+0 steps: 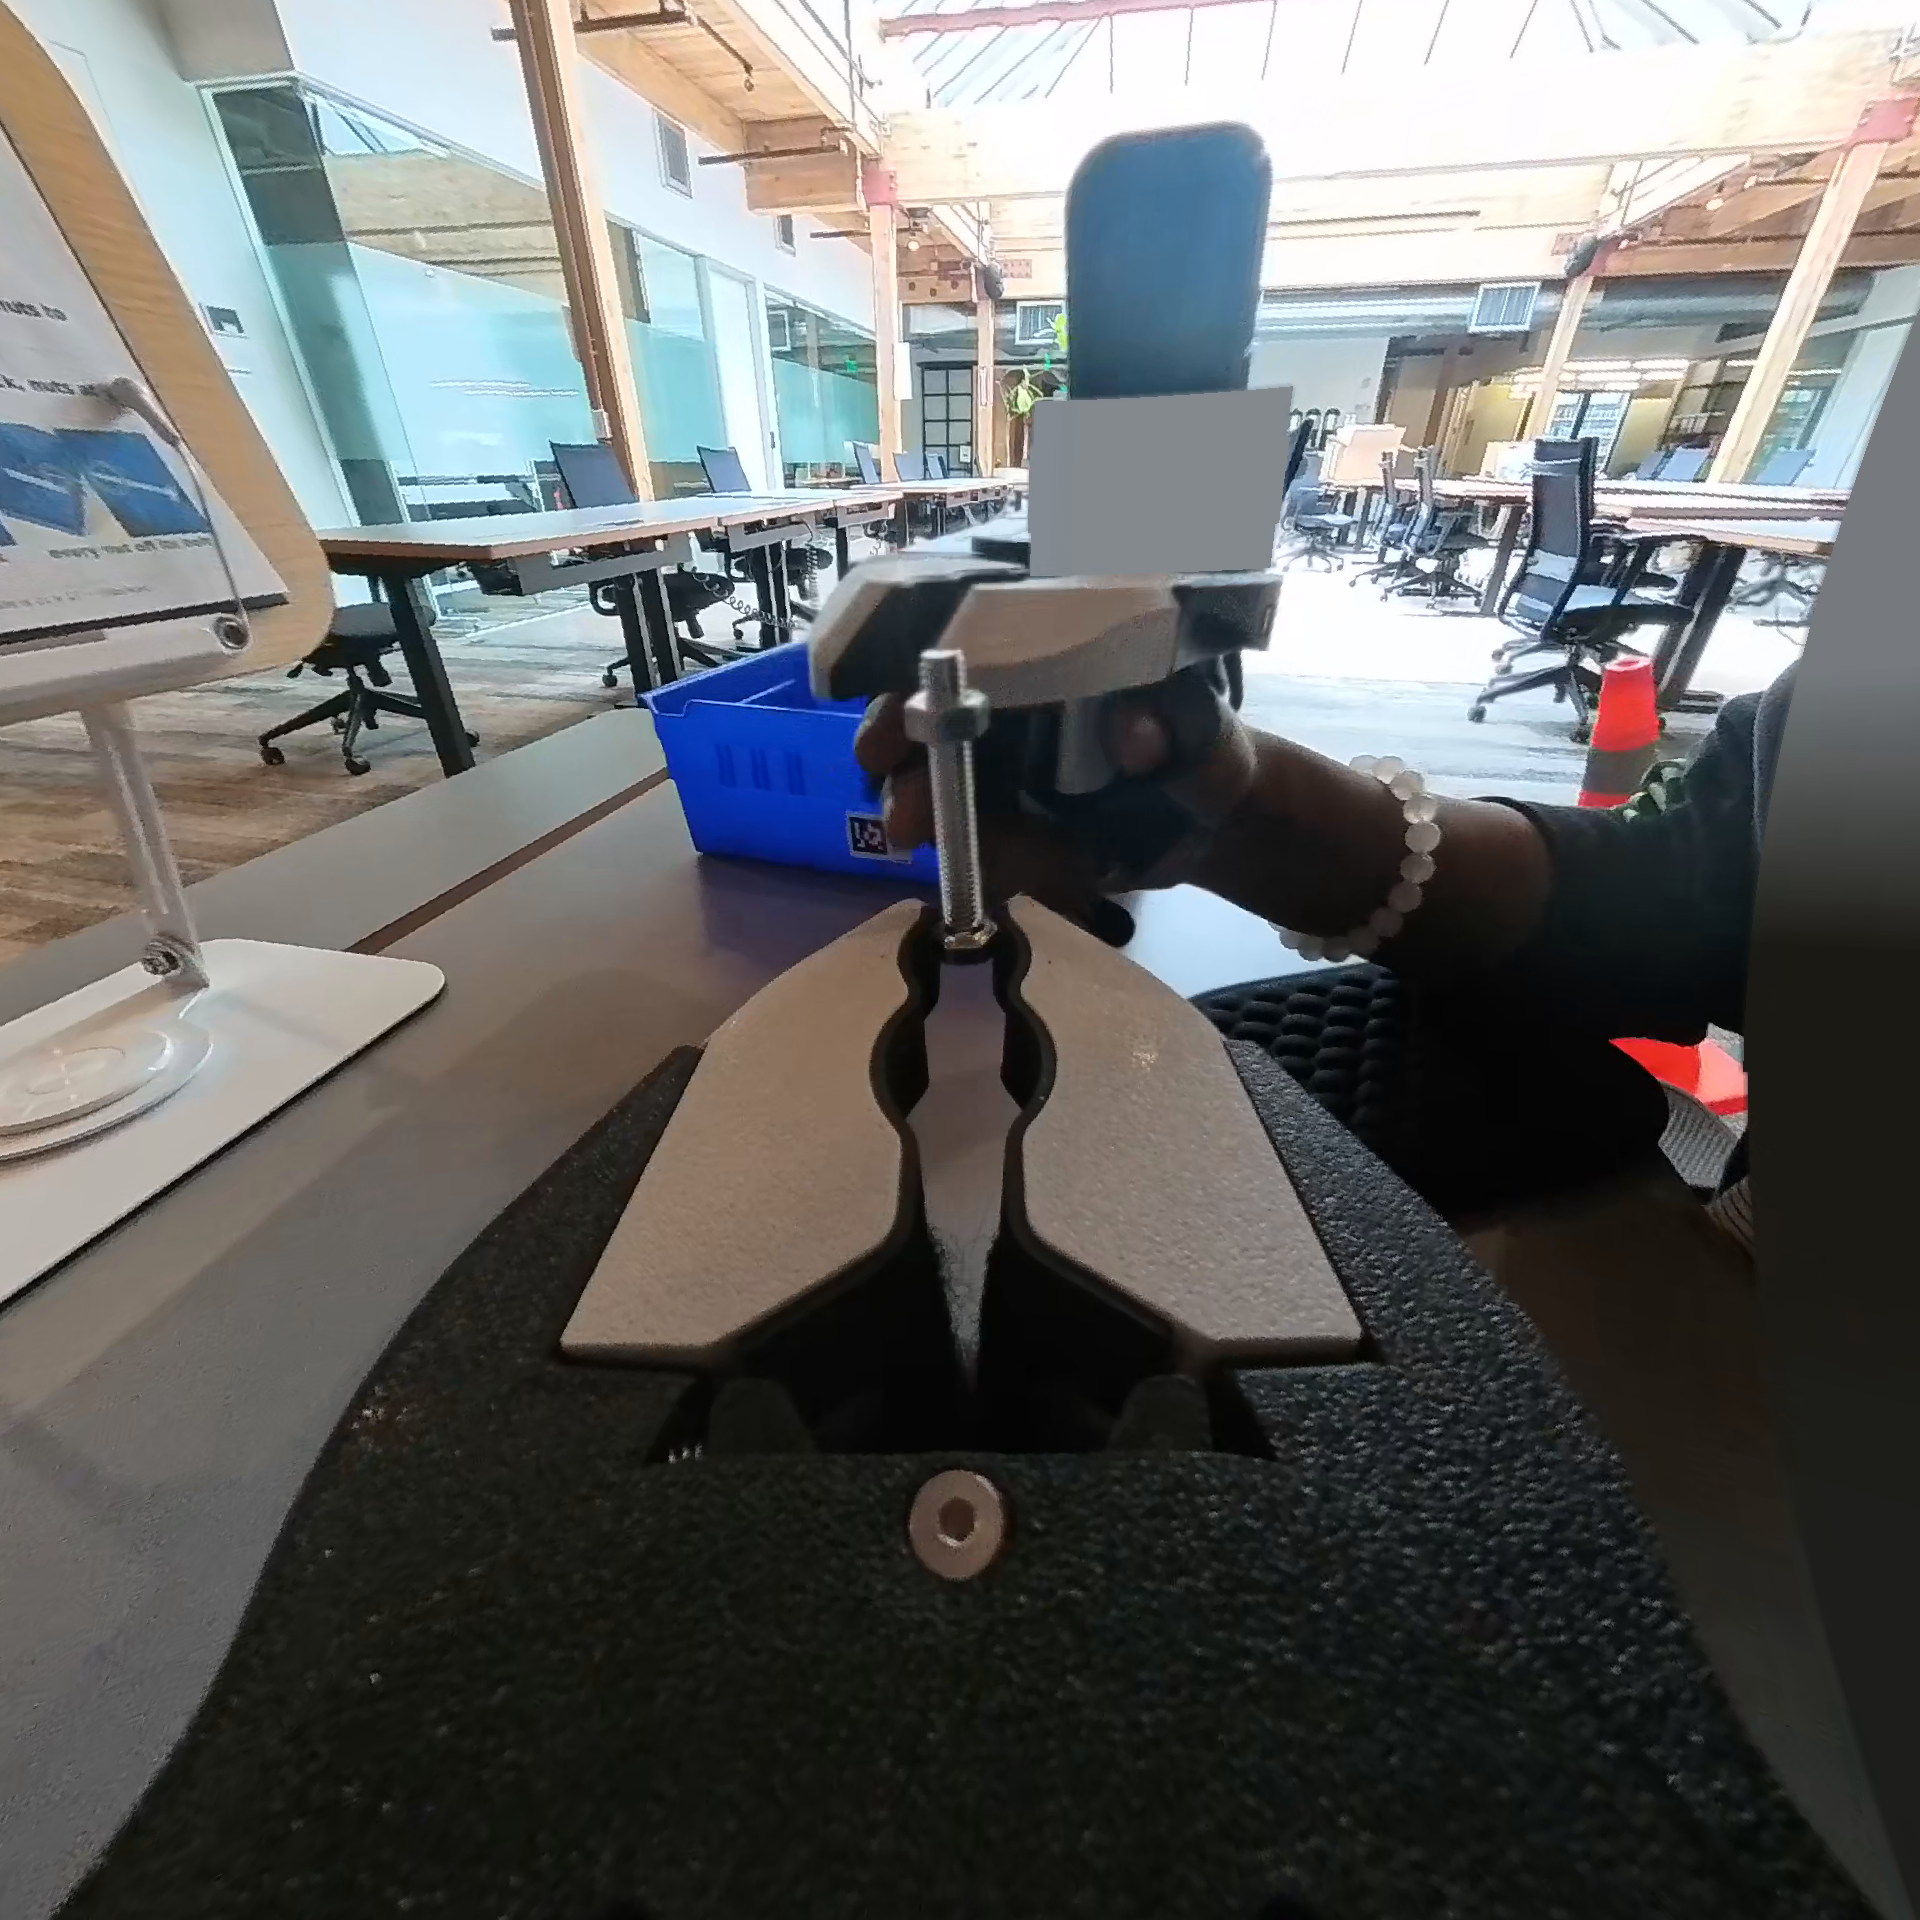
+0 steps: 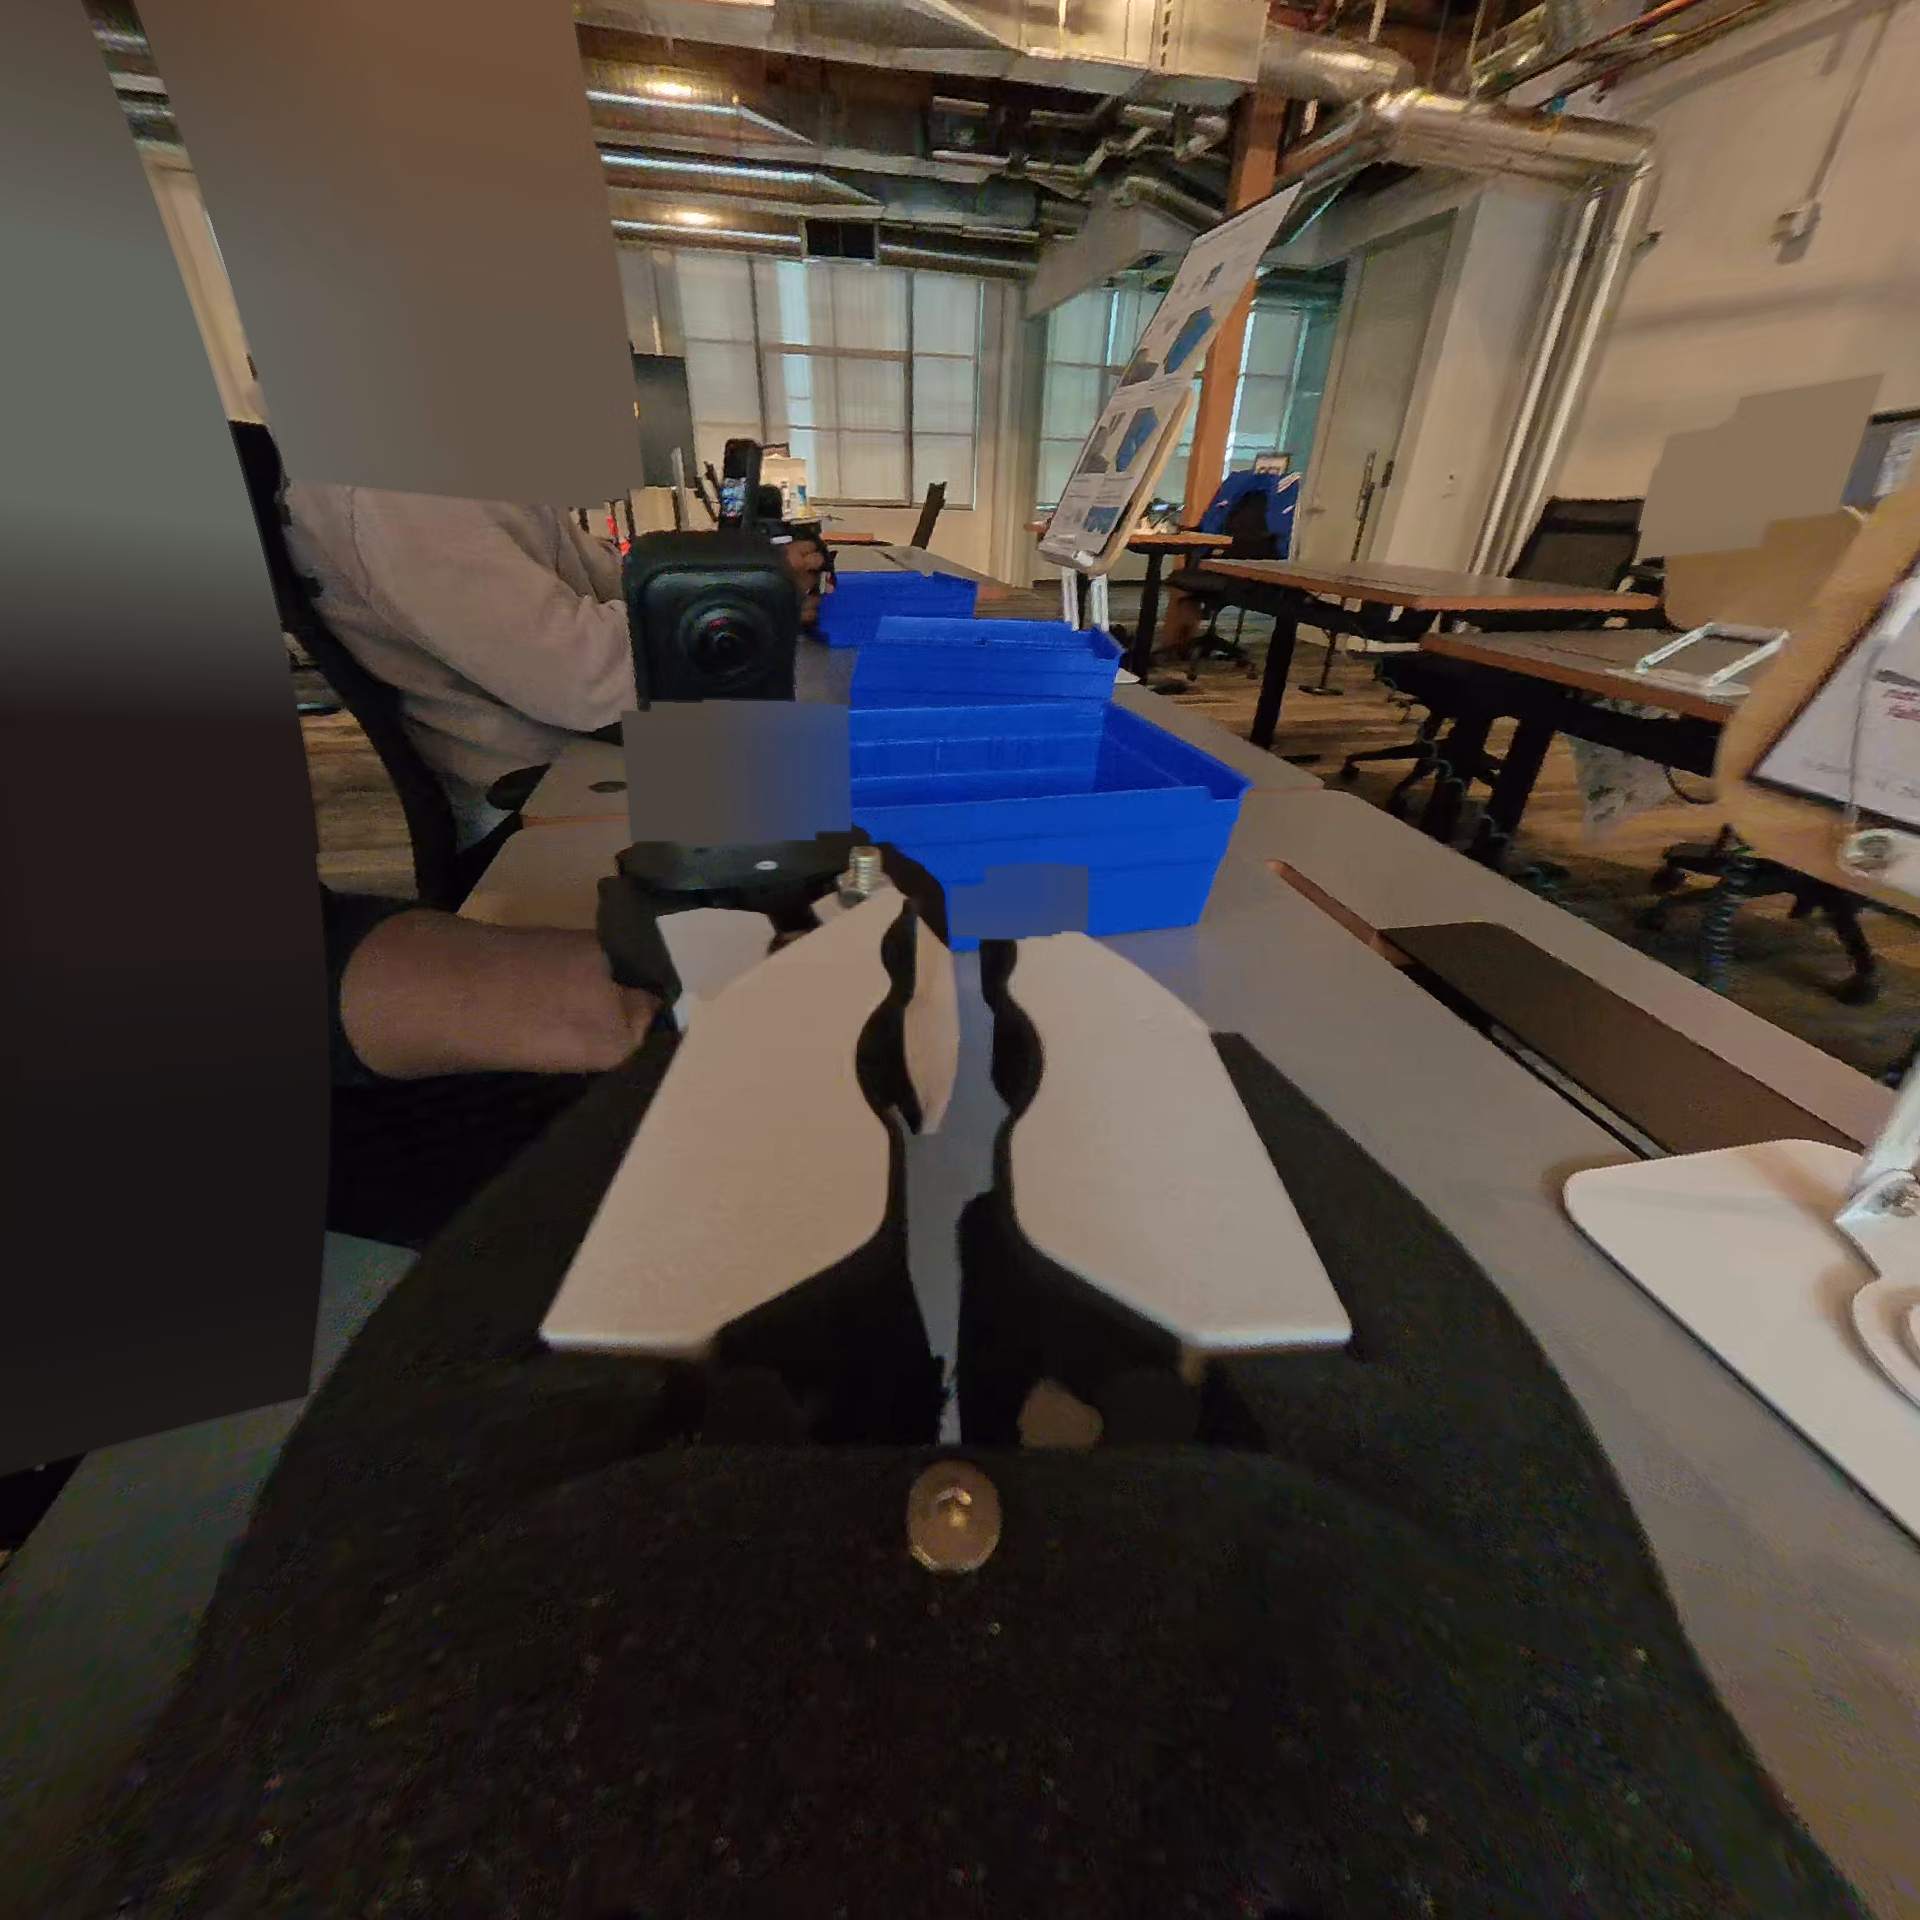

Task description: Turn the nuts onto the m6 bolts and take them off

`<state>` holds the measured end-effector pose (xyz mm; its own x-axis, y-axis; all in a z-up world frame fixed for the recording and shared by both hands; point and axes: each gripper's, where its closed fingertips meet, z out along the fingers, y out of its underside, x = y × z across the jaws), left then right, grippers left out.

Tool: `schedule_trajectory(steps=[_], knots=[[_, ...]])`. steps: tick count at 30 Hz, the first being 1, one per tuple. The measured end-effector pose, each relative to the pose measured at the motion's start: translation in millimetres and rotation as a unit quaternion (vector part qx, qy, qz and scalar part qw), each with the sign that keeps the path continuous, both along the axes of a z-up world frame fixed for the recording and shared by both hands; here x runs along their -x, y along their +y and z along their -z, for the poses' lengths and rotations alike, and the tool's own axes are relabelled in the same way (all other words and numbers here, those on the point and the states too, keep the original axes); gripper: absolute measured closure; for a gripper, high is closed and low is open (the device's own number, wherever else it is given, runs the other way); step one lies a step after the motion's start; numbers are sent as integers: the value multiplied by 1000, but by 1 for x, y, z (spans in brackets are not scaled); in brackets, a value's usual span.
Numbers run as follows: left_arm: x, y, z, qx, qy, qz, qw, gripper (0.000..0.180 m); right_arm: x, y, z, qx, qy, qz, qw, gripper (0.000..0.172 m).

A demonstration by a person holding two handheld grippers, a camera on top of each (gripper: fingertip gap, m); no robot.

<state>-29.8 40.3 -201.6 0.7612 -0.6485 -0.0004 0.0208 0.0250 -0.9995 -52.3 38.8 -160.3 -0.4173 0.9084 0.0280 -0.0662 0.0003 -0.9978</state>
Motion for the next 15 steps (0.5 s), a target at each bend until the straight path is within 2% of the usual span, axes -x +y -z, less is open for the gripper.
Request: schedule_trajectory(steps=[4,7,9,11,15], knots=[[1,0,0,-1,1,-3,1000,171,-3,0,-4,5,10,-8,1000,162],[1,1,1,1,3,-4,1000,171,0,-11,1,-5,-2,-22,1000,140],[0,1,1,0,4,-3,1000,171,2,-13,3,-7,-8,-21,1000,134],[-1,0,1,0,7,-3,1000,171,3,-11,2,-4,-5,-13,1000,138],[2,0,-1,-3,0,-5,1000,171,-1,2,-2,-8,8,6,1000,164]])
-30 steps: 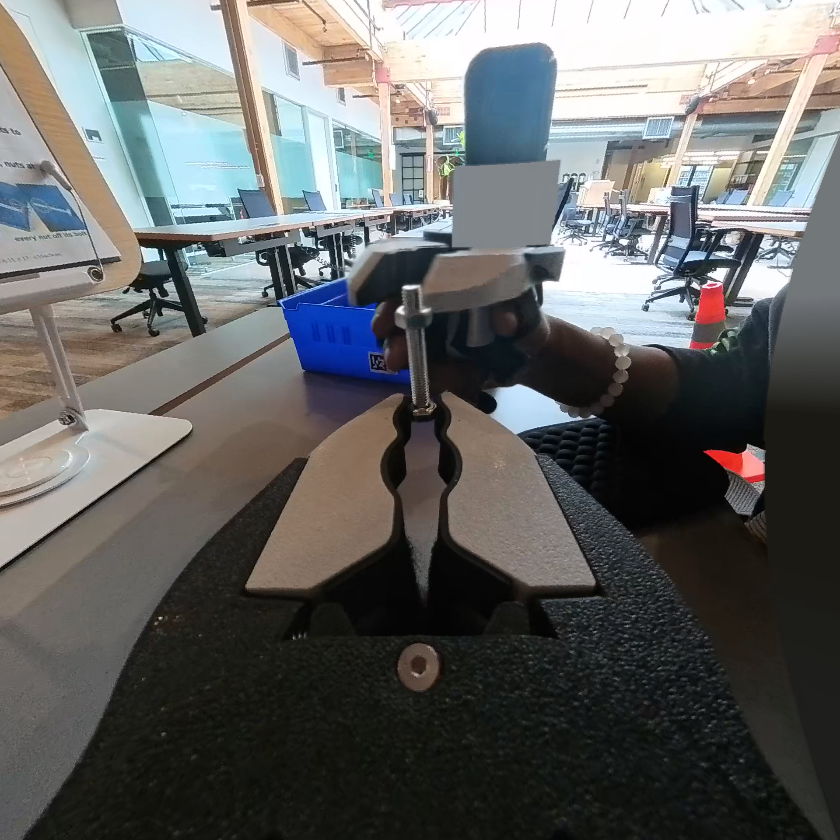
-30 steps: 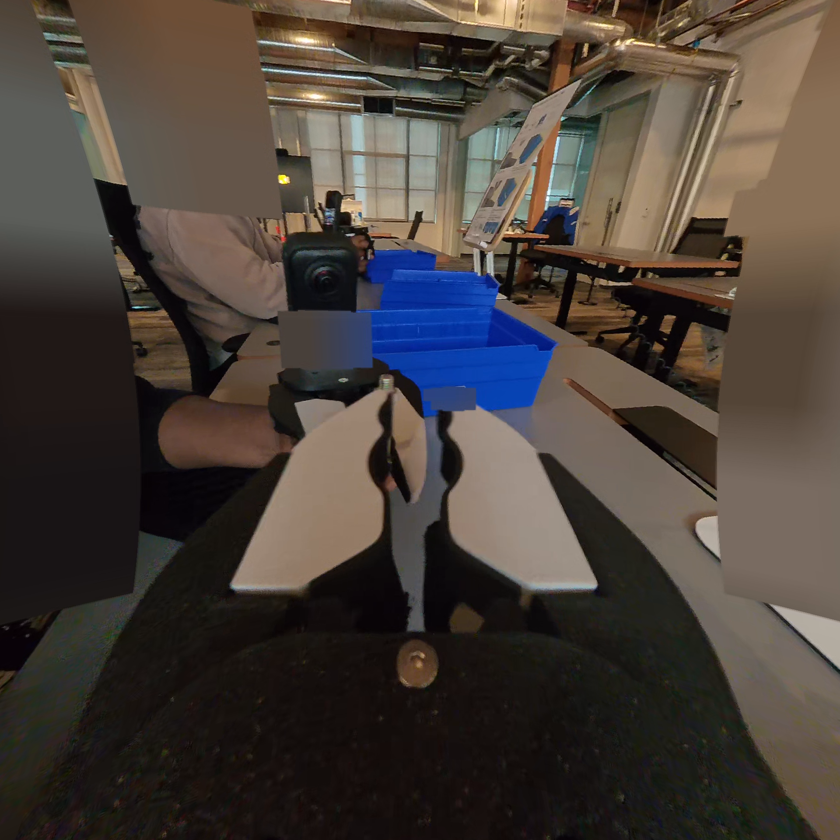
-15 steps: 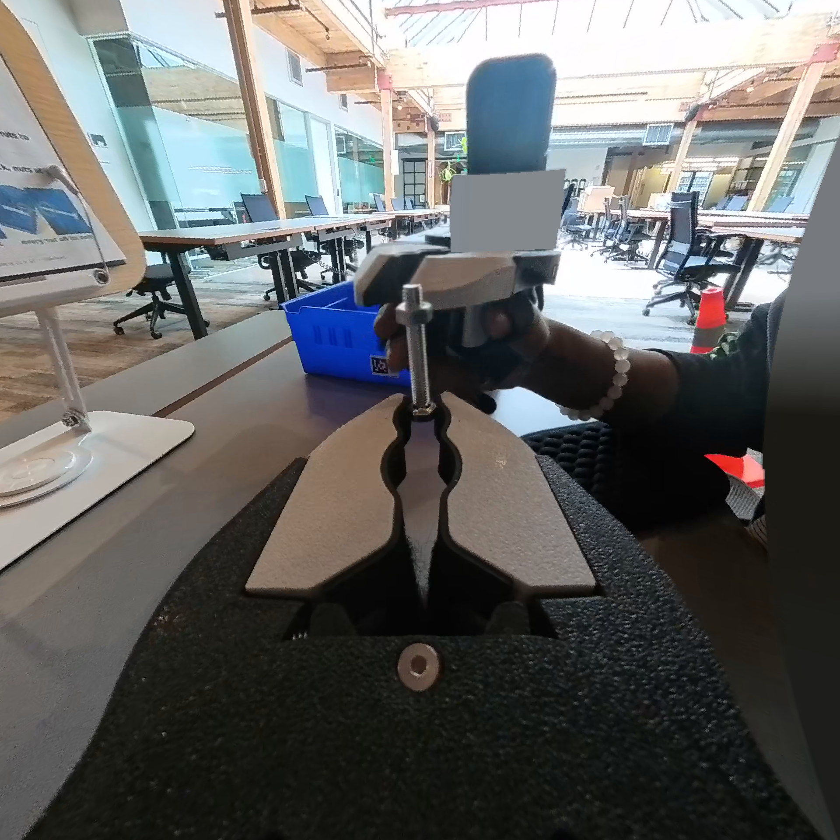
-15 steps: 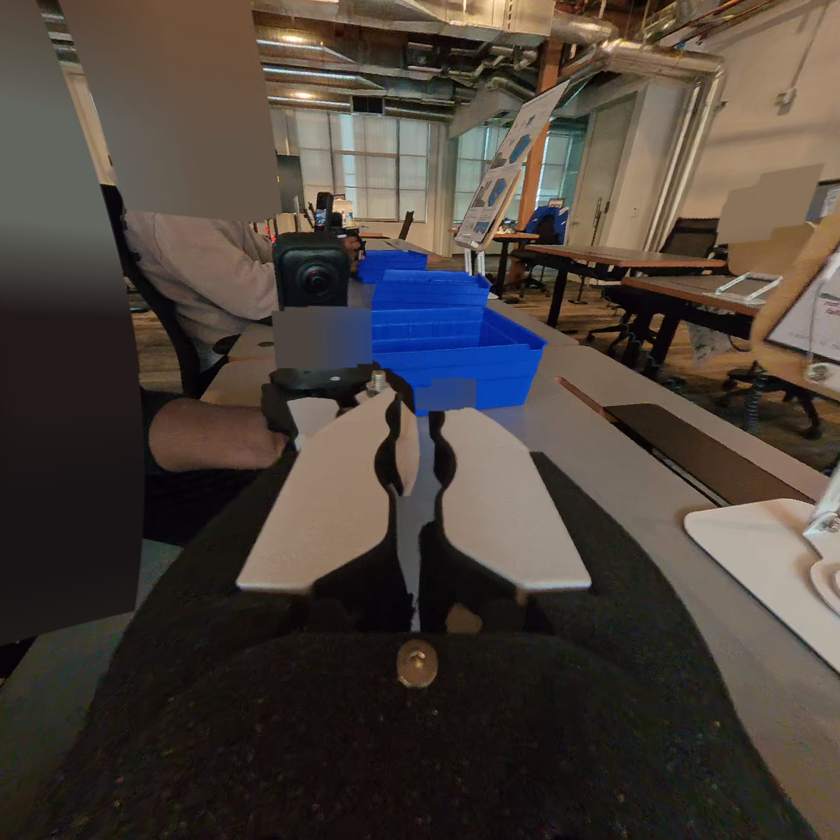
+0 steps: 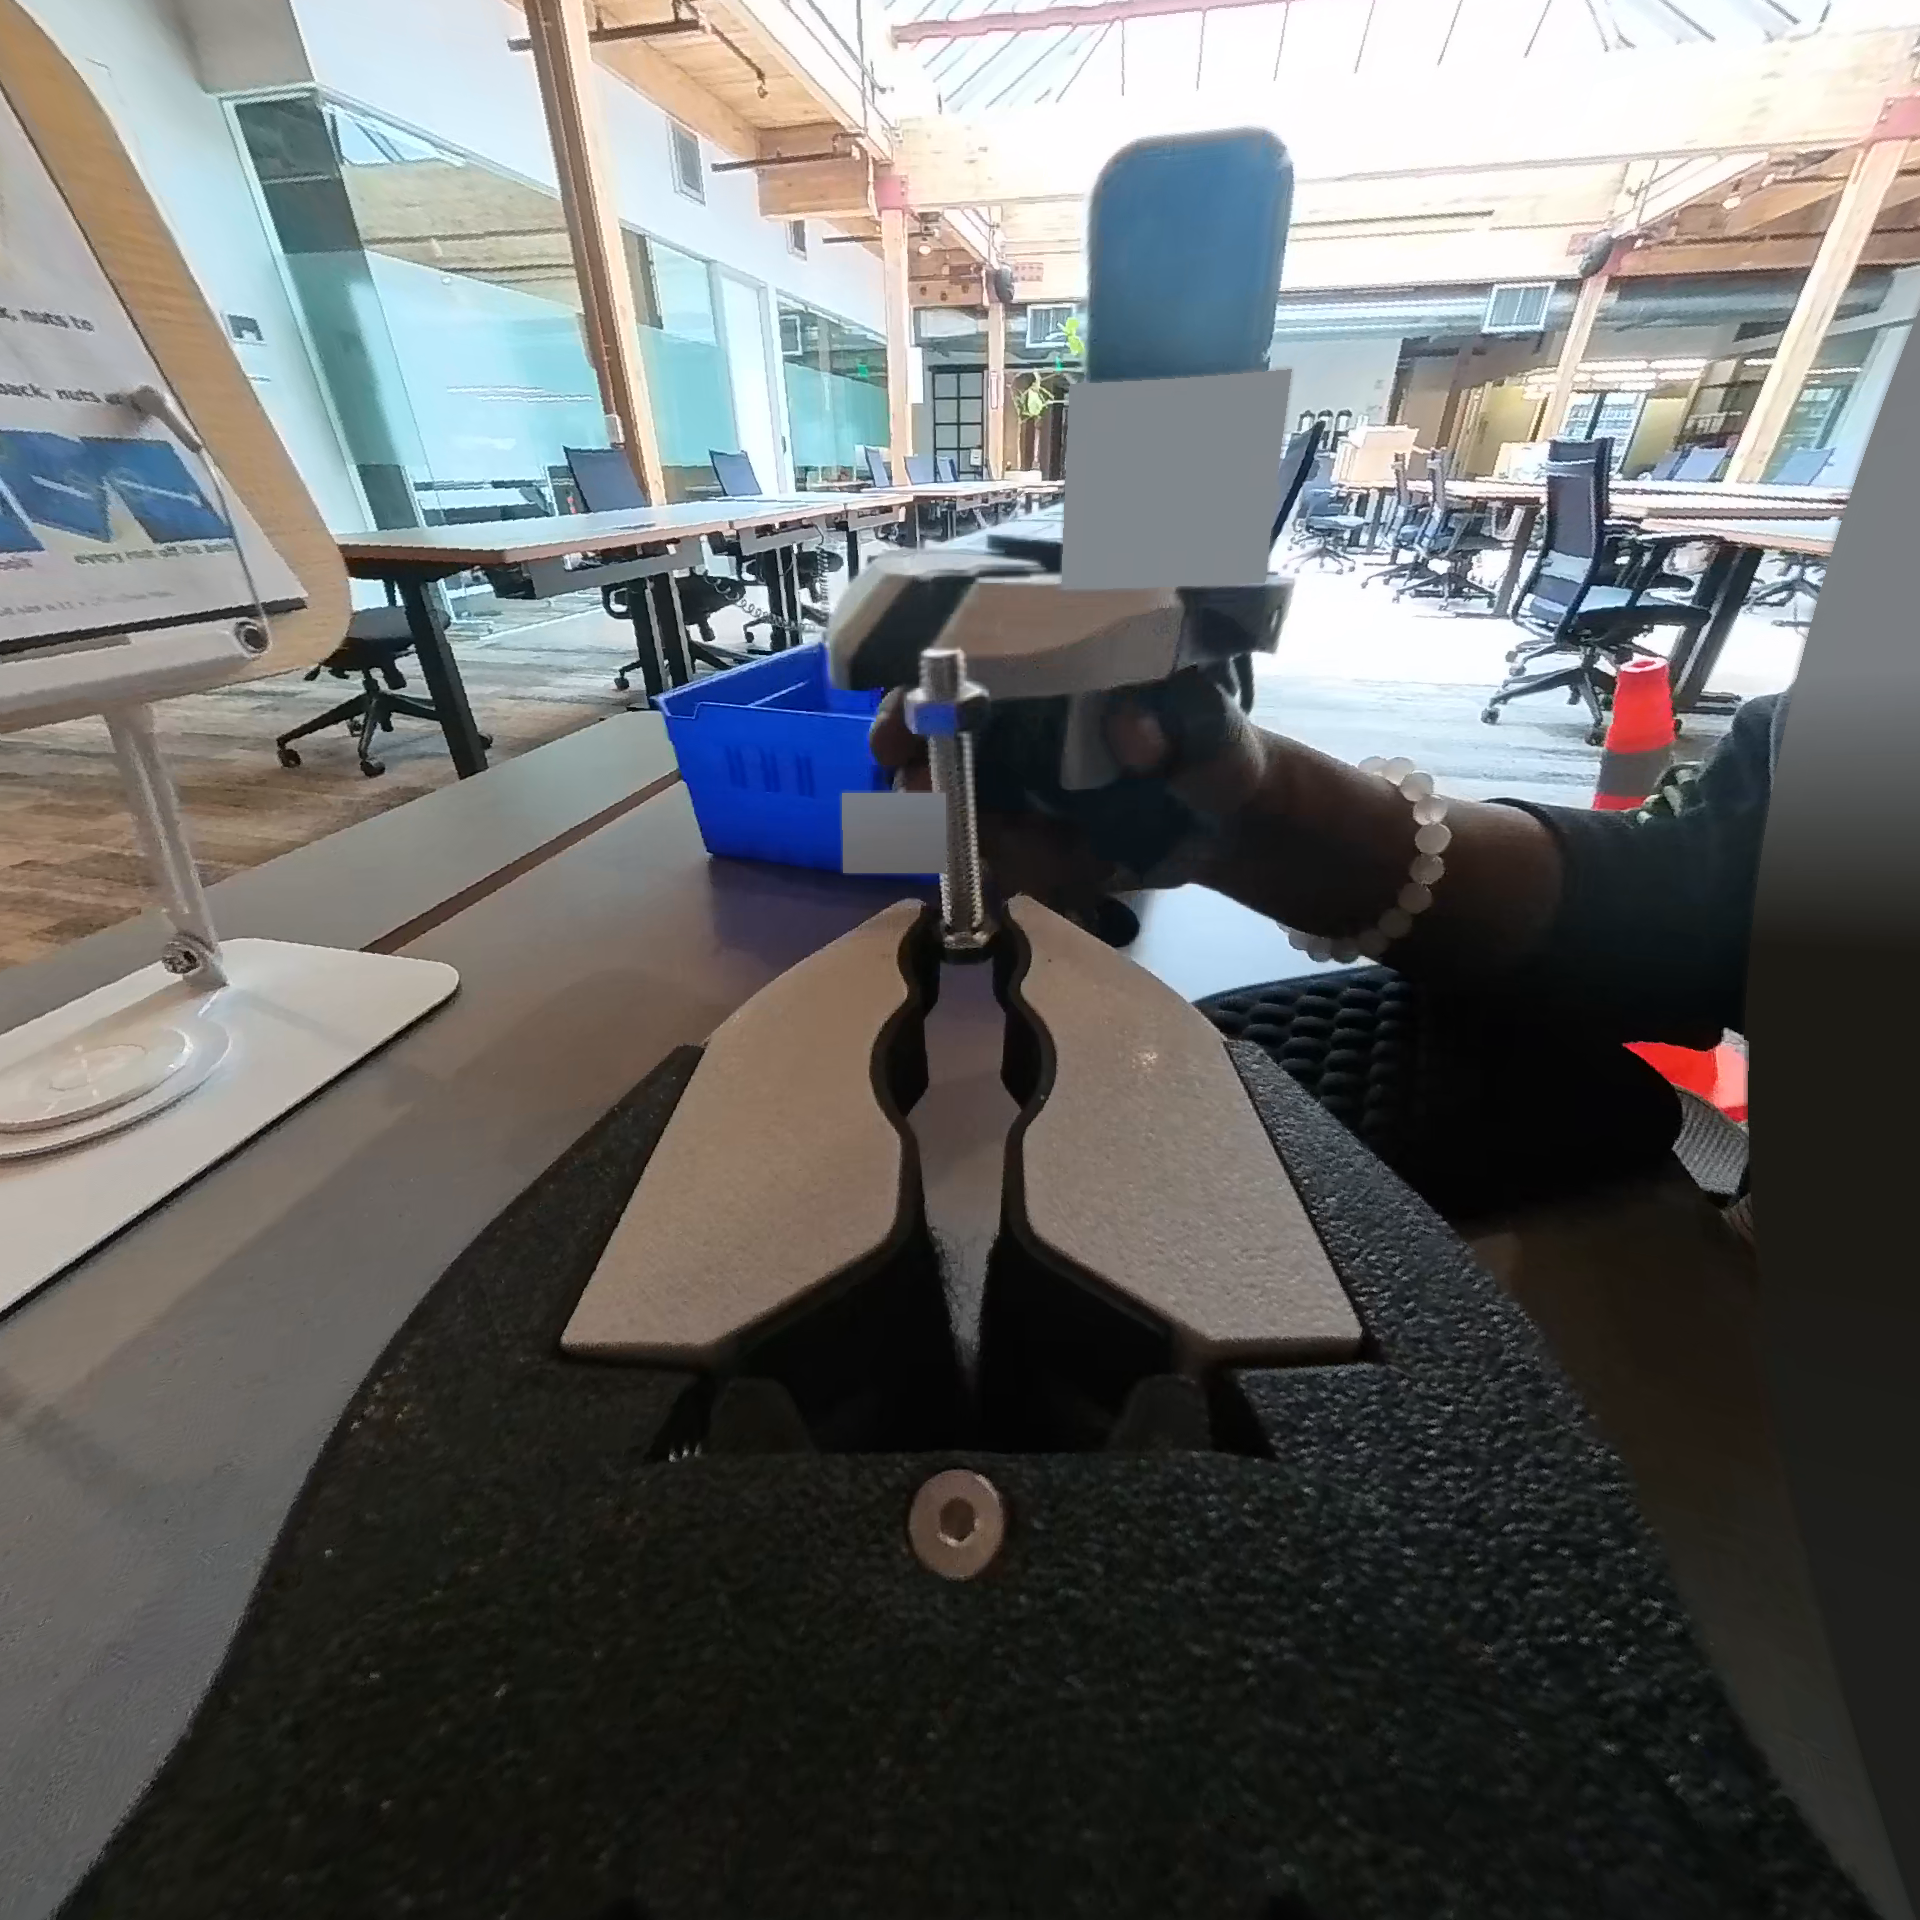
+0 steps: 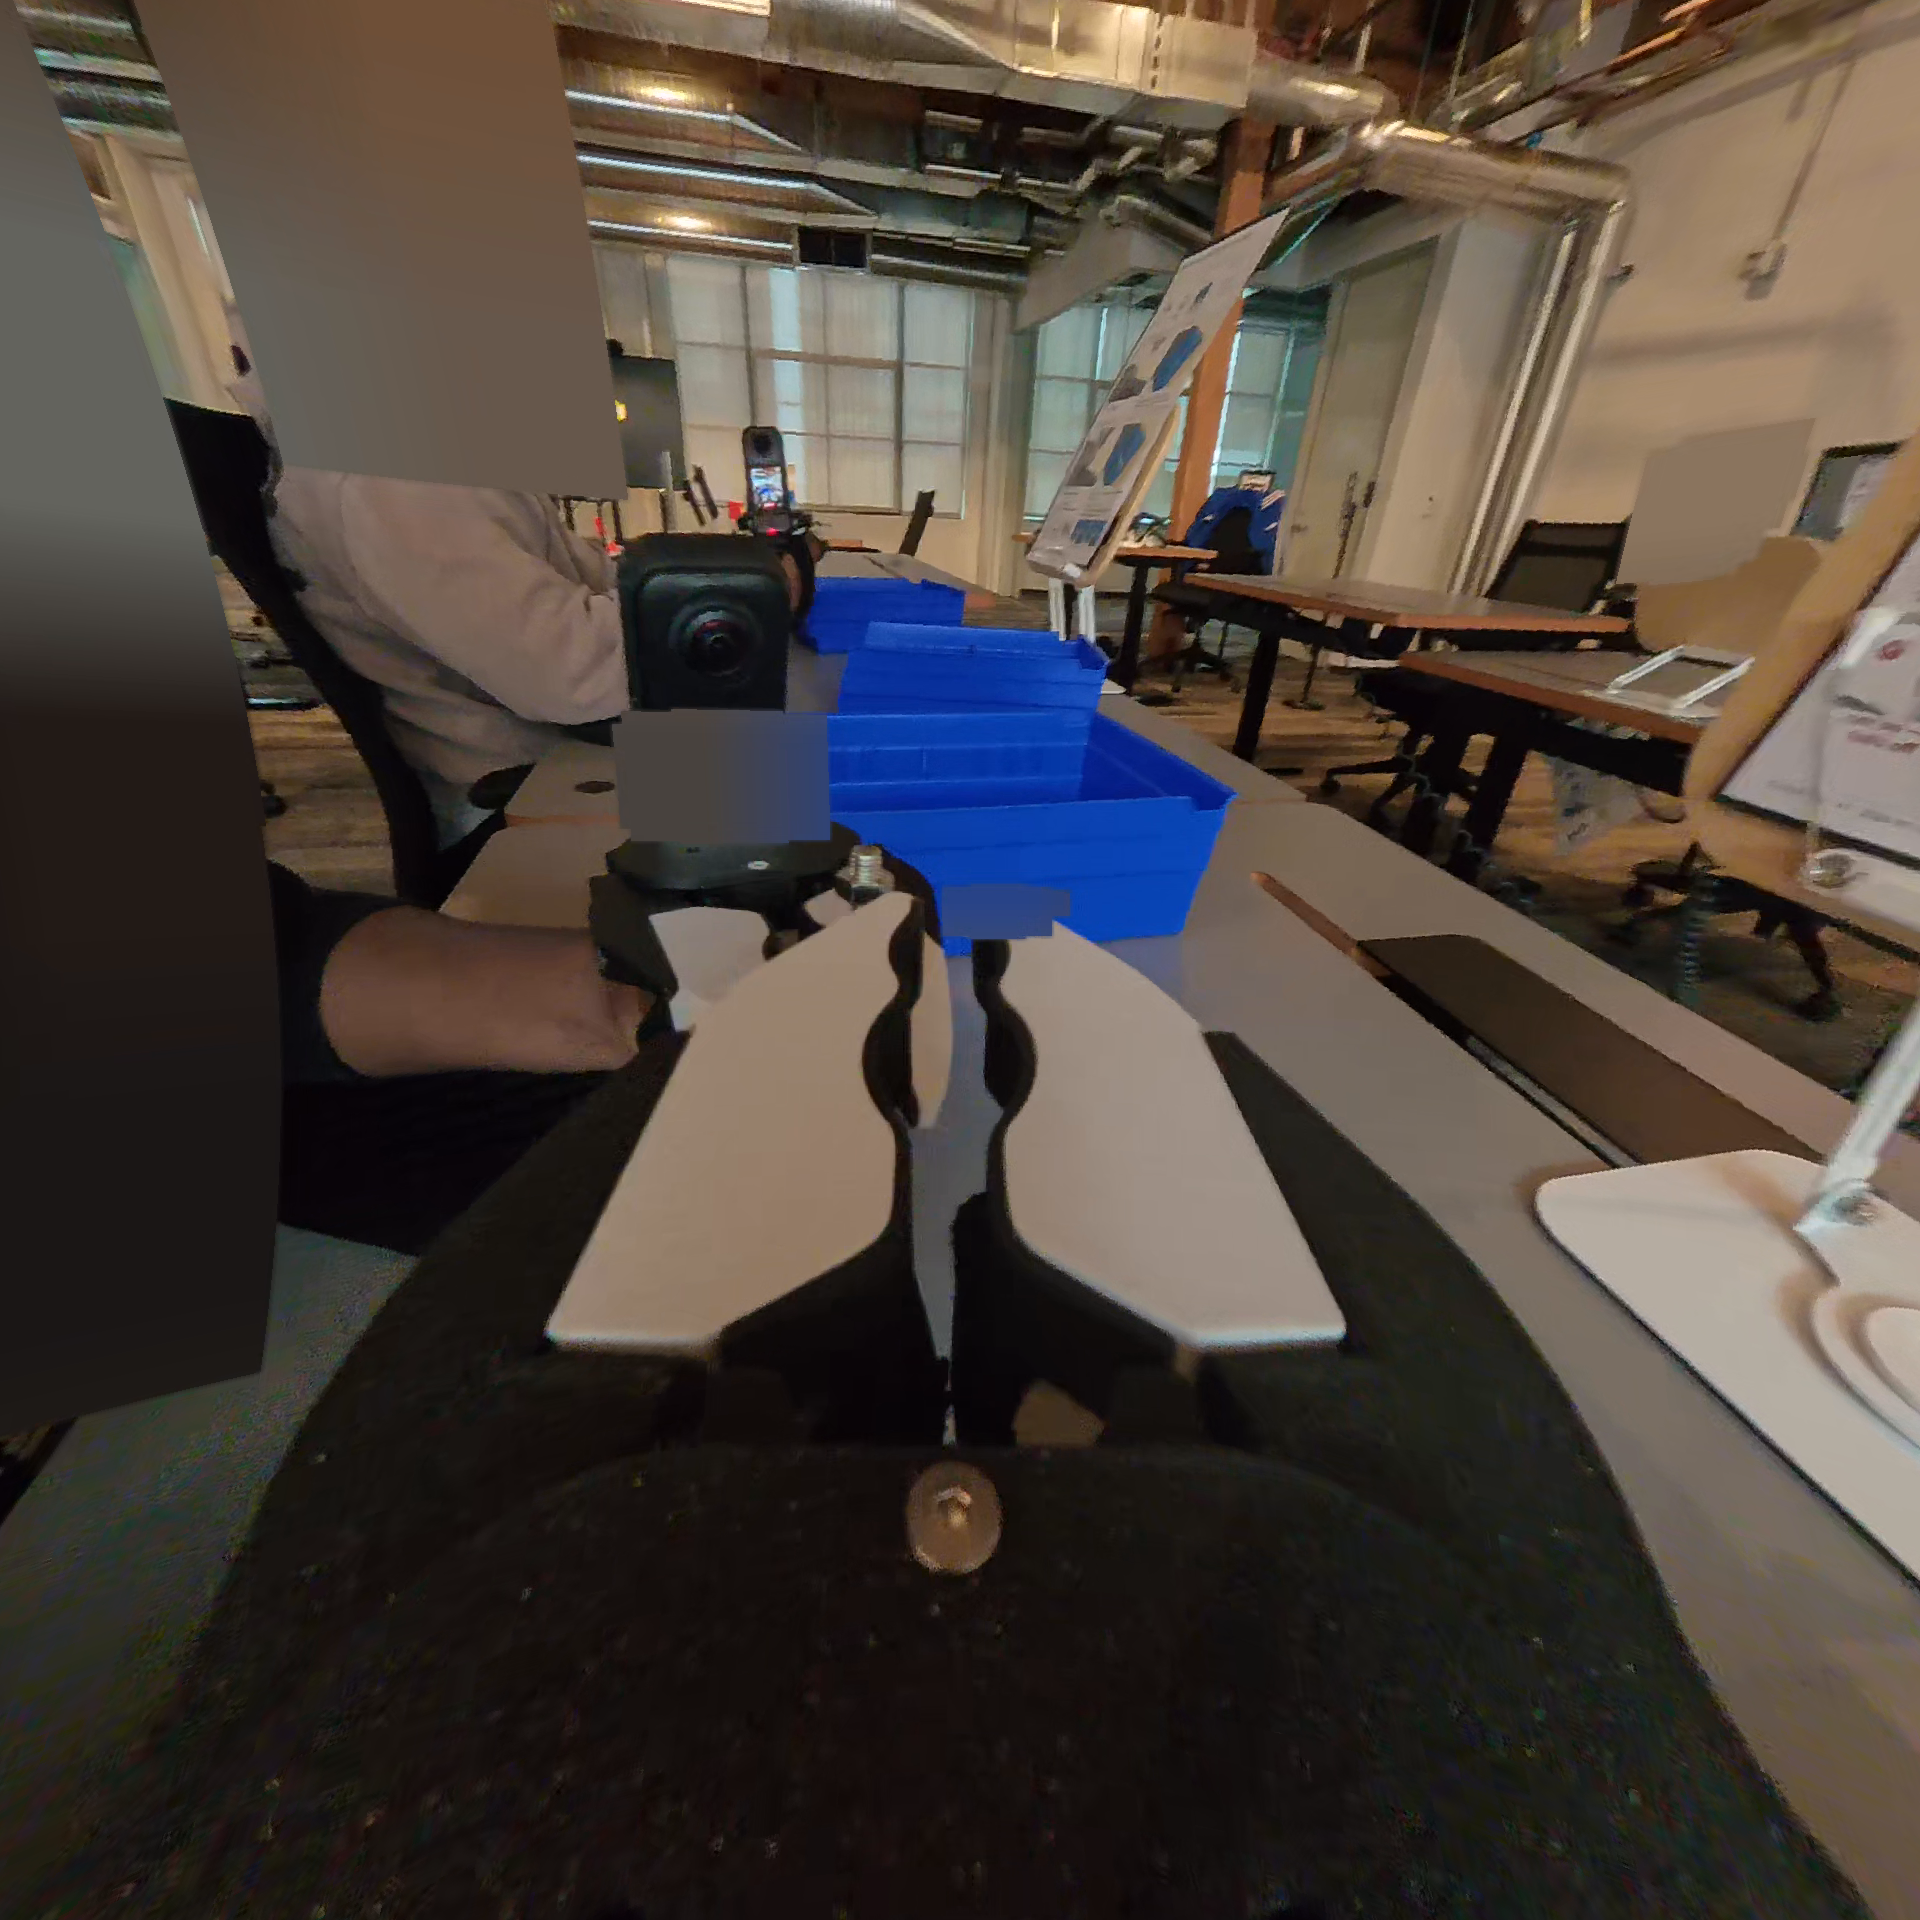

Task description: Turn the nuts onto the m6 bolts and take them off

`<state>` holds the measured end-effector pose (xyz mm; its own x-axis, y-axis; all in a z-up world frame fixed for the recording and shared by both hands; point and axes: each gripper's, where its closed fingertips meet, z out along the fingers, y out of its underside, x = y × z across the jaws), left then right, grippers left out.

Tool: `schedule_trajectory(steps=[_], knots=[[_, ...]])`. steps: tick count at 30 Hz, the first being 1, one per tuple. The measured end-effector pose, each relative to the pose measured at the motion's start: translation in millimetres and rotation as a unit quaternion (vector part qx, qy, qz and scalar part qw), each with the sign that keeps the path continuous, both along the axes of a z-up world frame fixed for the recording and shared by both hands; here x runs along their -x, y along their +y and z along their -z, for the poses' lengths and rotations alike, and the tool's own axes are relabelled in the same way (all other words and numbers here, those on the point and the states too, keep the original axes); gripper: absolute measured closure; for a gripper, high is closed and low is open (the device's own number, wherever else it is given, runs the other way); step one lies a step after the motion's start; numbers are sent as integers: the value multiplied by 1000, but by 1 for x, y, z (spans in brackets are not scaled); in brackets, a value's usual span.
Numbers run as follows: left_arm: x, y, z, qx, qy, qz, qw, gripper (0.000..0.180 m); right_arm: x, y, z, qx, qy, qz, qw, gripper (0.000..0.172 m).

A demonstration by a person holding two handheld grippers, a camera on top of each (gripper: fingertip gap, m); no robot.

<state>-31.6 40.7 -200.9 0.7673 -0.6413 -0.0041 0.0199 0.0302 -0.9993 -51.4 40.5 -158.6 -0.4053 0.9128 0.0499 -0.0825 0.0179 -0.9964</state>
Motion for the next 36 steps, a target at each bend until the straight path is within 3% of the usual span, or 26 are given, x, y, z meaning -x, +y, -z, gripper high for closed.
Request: schedule_trajectory(steps=[4,7,9,12,14,18,22,24,28,31,36], knots=[[0,0,0,-1,1,-2,1000,171,-2,-4,-1,-5,4,-12,1000,163],[-1,1,1,0,4,-2,1000,171,2,-14,3,-15,-10,-18,1000,141],[-1,1,1,0,5,-3,1000,171,4,-16,5,-14,-13,-14,1000,137],[-1,1,1,-2,4,-3,1000,171,4,-9,3,-8,-9,-2,1000,146],[1,0,-1,-3,0,-4,1000,171,2,0,0,-3,0,11,1000,163],[1,1,0,-3,1,-6,1000,171,-2,1,-5,11,9,1,1000,166],[0,1,1,0,6,-5,1000,171,2,-12,0,4,-3,-14,1000,140],[-1,1,2,0,7,-4,1000,171,4,-12,1,3,-7,-10,1000,137],[1,1,1,-2,3,-6,1000,171,1,-1,-3,6,6,10,1000,162],[2,2,1,-2,3,-9,1000,171,-1,1,-6,14,10,5,1000,165],[0,2,3,1,8,-7,1000,171,4,-12,0,5,-5,-8,1000,131]])
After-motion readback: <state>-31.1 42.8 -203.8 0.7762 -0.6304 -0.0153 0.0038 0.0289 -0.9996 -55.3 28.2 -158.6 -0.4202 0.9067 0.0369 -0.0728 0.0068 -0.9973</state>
